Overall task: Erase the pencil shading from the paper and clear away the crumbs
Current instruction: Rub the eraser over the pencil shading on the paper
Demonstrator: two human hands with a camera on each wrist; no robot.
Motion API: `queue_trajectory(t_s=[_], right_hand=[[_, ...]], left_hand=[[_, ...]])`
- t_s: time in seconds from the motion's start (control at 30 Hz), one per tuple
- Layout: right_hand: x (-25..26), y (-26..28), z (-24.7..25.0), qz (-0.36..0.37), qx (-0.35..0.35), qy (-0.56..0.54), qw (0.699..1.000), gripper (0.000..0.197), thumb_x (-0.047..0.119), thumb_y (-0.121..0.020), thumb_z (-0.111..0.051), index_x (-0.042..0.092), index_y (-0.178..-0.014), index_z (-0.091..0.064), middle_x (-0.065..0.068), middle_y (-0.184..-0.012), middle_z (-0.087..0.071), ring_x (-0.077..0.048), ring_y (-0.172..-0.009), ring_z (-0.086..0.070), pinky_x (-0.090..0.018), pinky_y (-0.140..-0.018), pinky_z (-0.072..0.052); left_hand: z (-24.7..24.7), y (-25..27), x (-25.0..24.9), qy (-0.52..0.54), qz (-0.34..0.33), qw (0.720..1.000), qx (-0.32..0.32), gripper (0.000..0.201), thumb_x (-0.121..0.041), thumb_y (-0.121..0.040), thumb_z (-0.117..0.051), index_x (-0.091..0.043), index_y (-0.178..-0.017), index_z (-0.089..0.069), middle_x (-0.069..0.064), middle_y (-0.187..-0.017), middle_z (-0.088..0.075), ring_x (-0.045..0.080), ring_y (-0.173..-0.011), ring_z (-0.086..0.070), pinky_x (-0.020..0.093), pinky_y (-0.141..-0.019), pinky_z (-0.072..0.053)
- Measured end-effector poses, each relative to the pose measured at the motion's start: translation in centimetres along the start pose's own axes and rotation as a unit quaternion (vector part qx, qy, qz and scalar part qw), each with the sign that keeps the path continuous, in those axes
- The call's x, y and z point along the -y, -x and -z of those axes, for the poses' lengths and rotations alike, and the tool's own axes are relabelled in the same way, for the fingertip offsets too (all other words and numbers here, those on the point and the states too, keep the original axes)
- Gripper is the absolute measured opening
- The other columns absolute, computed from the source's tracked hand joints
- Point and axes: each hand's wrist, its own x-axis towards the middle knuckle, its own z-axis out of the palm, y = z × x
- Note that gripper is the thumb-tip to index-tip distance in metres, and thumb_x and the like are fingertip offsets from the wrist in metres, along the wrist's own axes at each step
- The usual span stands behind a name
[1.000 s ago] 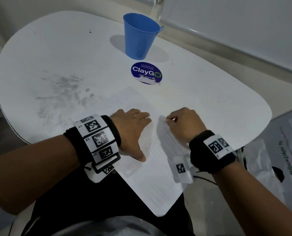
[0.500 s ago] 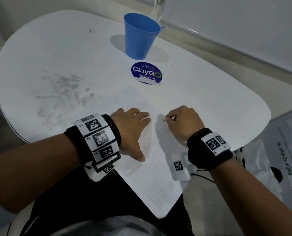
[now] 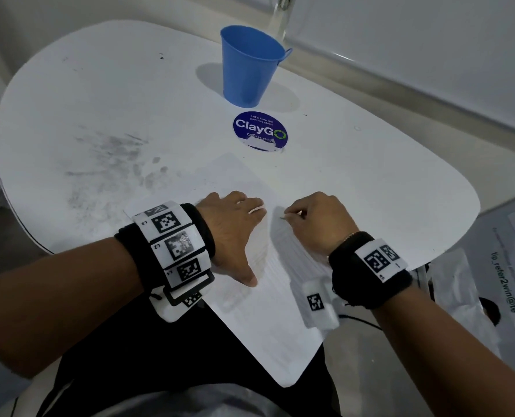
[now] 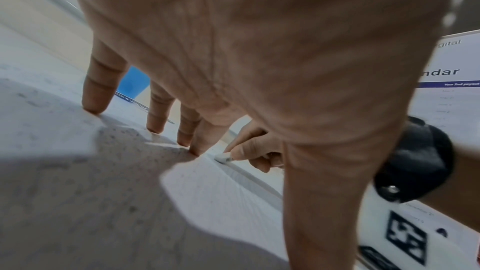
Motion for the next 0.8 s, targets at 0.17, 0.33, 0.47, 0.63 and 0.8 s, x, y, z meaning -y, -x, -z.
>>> queue_trajectory(t_s=[0.17,0.33,0.47,0.63,0.8], right_hand=[[0.6,0.6,-0.5,0.045,0.017,0.011,0.999,0.020,0.025,-0.094,-0.059,0.019,-0.095,-0.078,0.002,-0.094,-0.075,-0.020,-0.090,-0.066,-0.035,-0.085,-0.053],[0.2,0.0,0.5,-0.006,-0.010,0.004,1.000,0.019,0.026,-0.094,-0.059,0.023,-0.098,-0.077,0.001,-0.098,-0.074,-0.023,-0.095,-0.065,-0.035,-0.087,-0.053],[1.2,2.5,-0.5,0.063,0.044,0.024,0.997,0.021,0.025,-0.095,-0.057,0.021,-0.095,-0.078,0.003,-0.090,-0.074,-0.019,-0.084,-0.066,-0.032,-0.078,-0.053],[0.1,1.0,0.2,-0.001,-0.007,0.012,1.000,0.019,0.023,-0.092,-0.059,0.024,-0.092,-0.078,0.003,-0.092,-0.074,-0.021,-0.089,-0.066,-0.031,-0.080,-0.053],[0.9,2.2,-0.3,0.041,0.026,0.036,0.998,0.021,0.024,-0.093,-0.058,0.021,-0.093,-0.078,0.002,-0.089,-0.075,-0.021,-0.085,-0.066,-0.033,-0.080,-0.053]], left_hand=[[-0.1,-0.1,0.0,0.004,0.003,1.000,0.002,0.119,-0.081,-0.070,-0.063,-0.023,-0.160,-0.011,-0.009,-0.168,-0.001,0.017,-0.154,-0.002,0.045,-0.120,-0.025],[0.0,0.0,0.0,0.001,0.000,1.000,-0.003,0.119,-0.082,-0.070,-0.062,-0.021,-0.160,-0.012,-0.009,-0.168,-0.001,0.017,-0.154,-0.003,0.045,-0.120,-0.026],[0.0,-0.1,-0.1,-0.005,0.004,1.000,0.003,0.119,-0.082,-0.070,-0.062,-0.021,-0.159,-0.013,-0.009,-0.167,-0.003,0.017,-0.154,-0.004,0.045,-0.119,-0.027],[-0.2,0.0,0.0,-0.003,0.004,1.000,-0.001,0.120,-0.083,-0.069,-0.061,-0.021,-0.160,-0.012,-0.009,-0.168,-0.002,0.017,-0.154,-0.004,0.046,-0.119,-0.026],[0.0,0.0,0.0,-0.008,0.005,1.000,0.004,0.119,-0.082,-0.071,-0.061,-0.020,-0.160,-0.011,-0.008,-0.168,-0.002,0.017,-0.154,-0.004,0.046,-0.119,-0.026]])
